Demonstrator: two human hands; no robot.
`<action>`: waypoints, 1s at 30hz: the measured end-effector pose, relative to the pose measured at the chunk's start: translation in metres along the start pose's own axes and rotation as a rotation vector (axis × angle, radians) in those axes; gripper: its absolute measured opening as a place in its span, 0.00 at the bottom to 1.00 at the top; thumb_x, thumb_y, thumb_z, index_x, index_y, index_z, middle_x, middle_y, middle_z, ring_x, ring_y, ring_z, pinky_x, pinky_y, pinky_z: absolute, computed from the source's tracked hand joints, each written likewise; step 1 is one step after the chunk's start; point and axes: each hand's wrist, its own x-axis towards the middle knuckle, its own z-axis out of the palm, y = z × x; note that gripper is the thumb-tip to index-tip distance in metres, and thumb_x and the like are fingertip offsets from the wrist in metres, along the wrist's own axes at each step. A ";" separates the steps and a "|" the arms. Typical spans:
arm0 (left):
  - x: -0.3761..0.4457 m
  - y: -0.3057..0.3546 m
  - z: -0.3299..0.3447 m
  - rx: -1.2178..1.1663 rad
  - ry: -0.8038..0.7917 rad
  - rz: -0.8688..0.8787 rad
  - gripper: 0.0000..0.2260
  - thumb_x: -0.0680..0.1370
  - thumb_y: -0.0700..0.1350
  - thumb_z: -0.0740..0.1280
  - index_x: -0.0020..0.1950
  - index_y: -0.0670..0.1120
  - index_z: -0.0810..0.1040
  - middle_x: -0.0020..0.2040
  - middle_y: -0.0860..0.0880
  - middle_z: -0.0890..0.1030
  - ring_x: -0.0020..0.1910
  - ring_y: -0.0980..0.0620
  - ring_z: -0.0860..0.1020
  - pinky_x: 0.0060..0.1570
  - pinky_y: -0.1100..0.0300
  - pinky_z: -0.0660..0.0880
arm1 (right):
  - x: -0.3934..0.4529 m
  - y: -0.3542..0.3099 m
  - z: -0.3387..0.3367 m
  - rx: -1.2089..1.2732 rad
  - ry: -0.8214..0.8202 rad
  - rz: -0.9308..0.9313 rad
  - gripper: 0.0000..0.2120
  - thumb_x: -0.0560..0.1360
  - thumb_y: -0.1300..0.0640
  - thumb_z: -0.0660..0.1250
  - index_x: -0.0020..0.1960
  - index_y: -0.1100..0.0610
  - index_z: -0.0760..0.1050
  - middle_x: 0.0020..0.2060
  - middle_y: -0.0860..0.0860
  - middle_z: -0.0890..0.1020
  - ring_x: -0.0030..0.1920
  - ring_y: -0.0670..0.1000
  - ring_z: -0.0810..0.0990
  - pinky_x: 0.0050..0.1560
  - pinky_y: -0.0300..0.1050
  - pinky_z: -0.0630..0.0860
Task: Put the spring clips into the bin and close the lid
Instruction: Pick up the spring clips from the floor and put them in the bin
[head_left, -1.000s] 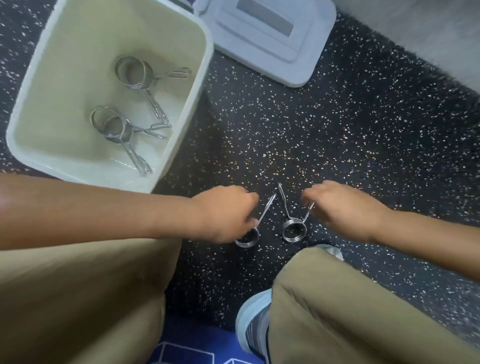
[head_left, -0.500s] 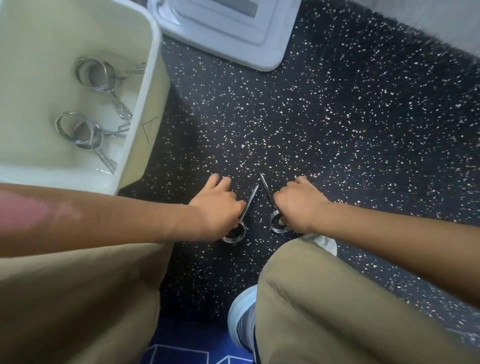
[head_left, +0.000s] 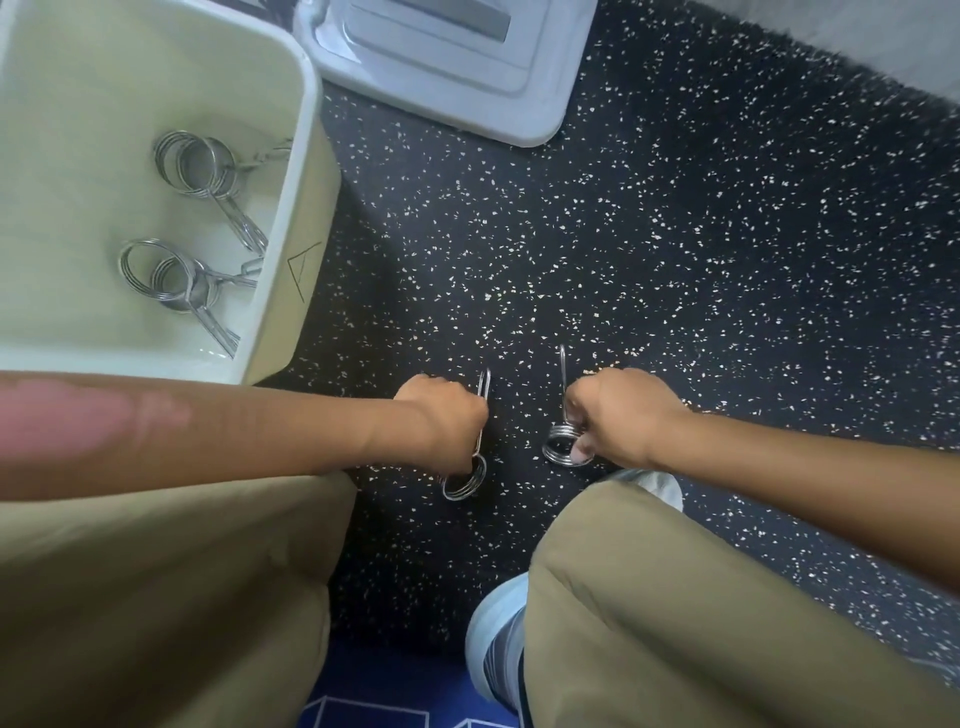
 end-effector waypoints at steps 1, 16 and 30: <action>0.000 -0.003 0.000 -0.030 -0.019 -0.018 0.12 0.74 0.46 0.67 0.34 0.48 0.67 0.34 0.51 0.73 0.41 0.46 0.76 0.44 0.55 0.67 | -0.001 -0.001 -0.001 0.009 0.030 0.000 0.17 0.69 0.45 0.77 0.52 0.52 0.81 0.47 0.51 0.85 0.49 0.58 0.82 0.47 0.47 0.78; -0.035 -0.043 -0.023 -0.320 0.104 0.048 0.09 0.77 0.54 0.70 0.45 0.52 0.74 0.38 0.53 0.77 0.37 0.53 0.75 0.37 0.55 0.70 | -0.017 -0.026 -0.036 0.473 0.275 0.007 0.14 0.65 0.46 0.80 0.43 0.50 0.79 0.34 0.49 0.81 0.35 0.51 0.75 0.34 0.45 0.69; -0.132 -0.077 -0.059 -0.297 0.685 0.200 0.09 0.79 0.56 0.63 0.48 0.54 0.67 0.46 0.56 0.68 0.41 0.54 0.70 0.36 0.52 0.69 | -0.024 -0.045 -0.072 0.753 0.477 -0.161 0.10 0.71 0.47 0.77 0.44 0.49 0.78 0.40 0.46 0.81 0.31 0.45 0.72 0.33 0.45 0.68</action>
